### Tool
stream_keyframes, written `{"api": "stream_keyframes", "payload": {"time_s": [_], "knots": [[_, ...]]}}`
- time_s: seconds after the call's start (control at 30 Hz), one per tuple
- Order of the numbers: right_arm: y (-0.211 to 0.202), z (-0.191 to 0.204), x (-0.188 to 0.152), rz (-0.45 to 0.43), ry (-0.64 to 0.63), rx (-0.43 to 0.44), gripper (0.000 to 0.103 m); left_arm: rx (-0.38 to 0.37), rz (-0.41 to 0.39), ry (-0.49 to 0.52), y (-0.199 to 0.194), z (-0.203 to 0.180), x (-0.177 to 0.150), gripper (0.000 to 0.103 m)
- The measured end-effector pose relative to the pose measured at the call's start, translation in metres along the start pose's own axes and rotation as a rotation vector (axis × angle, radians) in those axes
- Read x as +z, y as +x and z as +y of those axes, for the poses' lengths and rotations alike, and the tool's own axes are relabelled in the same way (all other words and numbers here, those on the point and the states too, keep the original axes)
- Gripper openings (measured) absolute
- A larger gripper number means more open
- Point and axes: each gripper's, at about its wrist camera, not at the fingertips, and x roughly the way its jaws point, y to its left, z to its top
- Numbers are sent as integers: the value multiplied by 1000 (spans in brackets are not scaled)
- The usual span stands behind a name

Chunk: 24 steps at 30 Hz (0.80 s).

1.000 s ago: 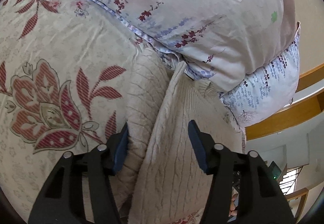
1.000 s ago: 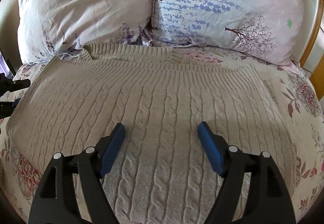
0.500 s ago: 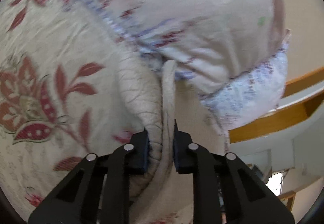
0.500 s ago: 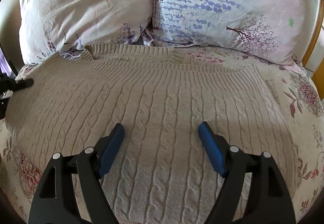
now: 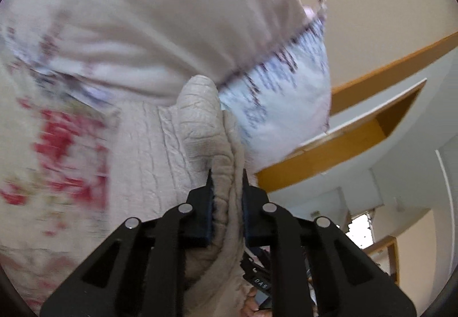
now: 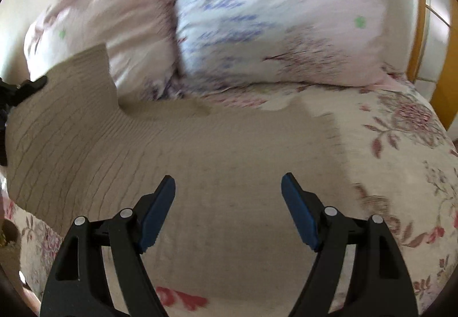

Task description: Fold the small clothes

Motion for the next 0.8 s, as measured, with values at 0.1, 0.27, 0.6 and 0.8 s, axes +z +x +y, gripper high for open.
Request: {"api": "stream_keyframes", "payload": {"time_s": [0.1,0.27,0.6,0.8], "knots": [[-9,-22,3,-23,33,-24,78,-44,55,16,40,-18,-11,14],[-22,-70,1,-50,150,-59,78,-55,189,-19,118,-28,-51,14],[-27,-108,9,-4,324,162,77,-45,374,60,148,-42,-93,53],[5,-101,20,131,378,334,63,268,166,266,73,-37,-77,61]]}}
